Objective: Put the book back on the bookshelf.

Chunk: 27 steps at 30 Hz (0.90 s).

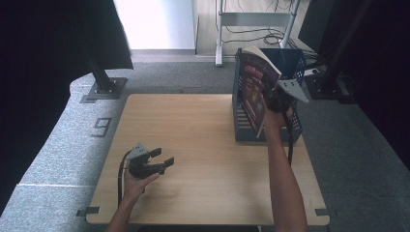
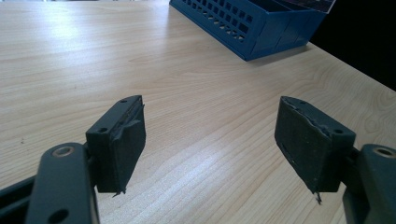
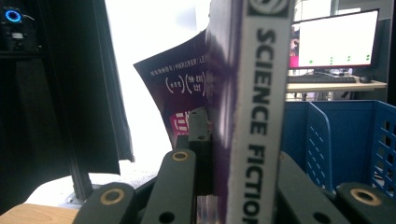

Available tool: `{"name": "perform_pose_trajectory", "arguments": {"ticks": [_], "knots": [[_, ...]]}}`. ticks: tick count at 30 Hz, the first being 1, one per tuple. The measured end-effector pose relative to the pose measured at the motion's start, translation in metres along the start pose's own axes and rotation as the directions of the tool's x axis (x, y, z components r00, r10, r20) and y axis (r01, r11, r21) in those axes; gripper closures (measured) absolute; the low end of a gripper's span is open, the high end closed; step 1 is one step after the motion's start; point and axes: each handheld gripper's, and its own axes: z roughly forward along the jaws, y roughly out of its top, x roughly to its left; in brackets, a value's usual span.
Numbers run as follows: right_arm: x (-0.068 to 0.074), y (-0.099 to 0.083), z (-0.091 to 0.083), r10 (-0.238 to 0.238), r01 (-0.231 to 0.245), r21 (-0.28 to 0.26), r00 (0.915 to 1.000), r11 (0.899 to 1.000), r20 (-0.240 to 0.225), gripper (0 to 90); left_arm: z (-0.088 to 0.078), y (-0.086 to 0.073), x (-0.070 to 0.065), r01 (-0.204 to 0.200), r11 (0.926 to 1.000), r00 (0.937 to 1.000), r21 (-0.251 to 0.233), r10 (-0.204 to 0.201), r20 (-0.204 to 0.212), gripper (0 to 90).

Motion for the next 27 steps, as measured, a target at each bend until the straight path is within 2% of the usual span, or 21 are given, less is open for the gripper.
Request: {"name": "perform_pose_trajectory", "arguments": {"ticks": [12, 27], "knots": [[-0.006, -0.002, 0.013, 0.01, -0.01, -0.001, 0.9995, 1.0, 0.029, 81.5, -0.002, 0.0, 0.003, 0.009, 1.0, 0.9999, -0.003, -0.009, -0.004, 24.7], [0.001, -0.009, 0.034, 0.005, -0.006, 0.007, 0.999, 1.0, 0.045, 81.5, -0.004, -0.001, 0.01, 0.022, 0.9997, 0.9998, -0.01, -0.022, -0.004, 24.8]]}}
